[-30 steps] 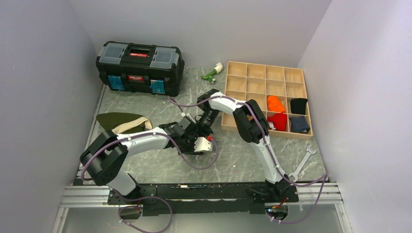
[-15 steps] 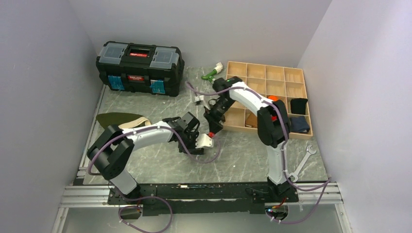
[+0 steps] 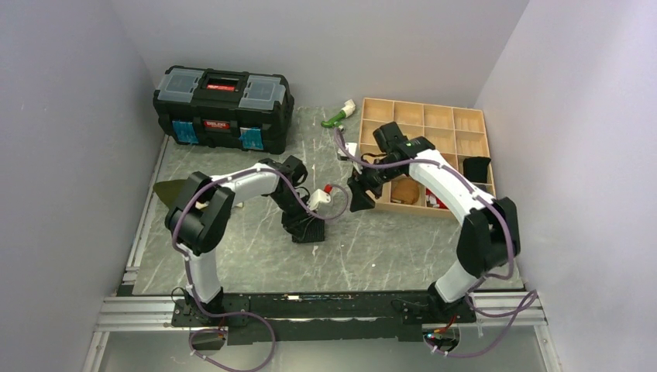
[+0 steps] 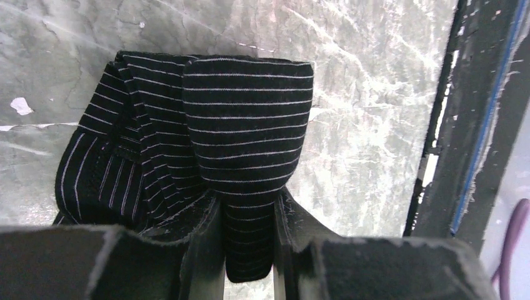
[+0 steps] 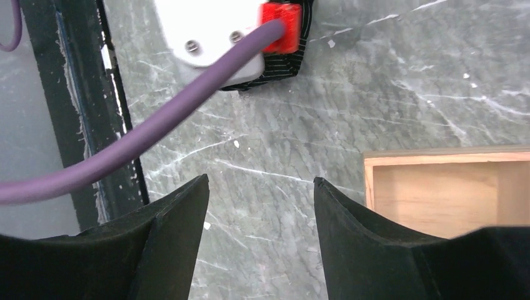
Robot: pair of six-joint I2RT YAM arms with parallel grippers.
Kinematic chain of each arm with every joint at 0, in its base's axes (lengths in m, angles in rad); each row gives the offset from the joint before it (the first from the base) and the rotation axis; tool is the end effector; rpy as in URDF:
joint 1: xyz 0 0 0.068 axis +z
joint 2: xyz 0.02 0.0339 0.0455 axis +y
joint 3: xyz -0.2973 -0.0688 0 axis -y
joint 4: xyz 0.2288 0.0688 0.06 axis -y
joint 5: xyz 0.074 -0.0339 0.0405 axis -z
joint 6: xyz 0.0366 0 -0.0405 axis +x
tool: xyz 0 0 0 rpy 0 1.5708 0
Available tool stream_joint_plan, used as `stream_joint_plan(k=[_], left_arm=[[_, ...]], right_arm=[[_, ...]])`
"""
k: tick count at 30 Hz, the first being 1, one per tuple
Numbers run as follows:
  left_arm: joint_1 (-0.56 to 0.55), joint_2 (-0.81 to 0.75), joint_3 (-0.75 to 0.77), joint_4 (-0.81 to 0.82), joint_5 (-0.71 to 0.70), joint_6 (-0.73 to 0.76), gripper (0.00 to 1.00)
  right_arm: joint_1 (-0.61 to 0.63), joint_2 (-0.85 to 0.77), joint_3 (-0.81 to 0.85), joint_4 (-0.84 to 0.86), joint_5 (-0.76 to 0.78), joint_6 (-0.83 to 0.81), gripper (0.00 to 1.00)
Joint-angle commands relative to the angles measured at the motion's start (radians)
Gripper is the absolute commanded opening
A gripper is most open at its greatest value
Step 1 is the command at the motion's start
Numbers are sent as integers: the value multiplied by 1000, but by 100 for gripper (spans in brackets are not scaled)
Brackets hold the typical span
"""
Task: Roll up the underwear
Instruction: Roll the underwear to the center of the board.
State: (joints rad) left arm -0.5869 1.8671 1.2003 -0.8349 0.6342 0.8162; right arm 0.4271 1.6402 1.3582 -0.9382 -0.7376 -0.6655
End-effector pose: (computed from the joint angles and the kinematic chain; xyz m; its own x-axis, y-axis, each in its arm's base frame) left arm 0.2635 -0.2013 0.2002 -0.2192 0.8506 -0.4779 0.9341 0.0414 -0.3546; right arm 0.2736 0.1516 0.3091 -0.3533 -0.6629 -0.6601 -0.9343 0.2144 0.2848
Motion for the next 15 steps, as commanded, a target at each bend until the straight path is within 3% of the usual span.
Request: stream_joint_plan(k=[1, 6, 15], left_arm=[[32, 121, -1, -150, 35, 61, 0], [69, 220, 56, -236, 82, 73, 0], [126, 375, 199, -378, 148, 79, 0]], right_arm=[[6, -125, -86, 180, 13, 53, 64], [65, -190, -169, 243, 54, 51, 65], [297, -185, -233, 333, 256, 16, 66]])
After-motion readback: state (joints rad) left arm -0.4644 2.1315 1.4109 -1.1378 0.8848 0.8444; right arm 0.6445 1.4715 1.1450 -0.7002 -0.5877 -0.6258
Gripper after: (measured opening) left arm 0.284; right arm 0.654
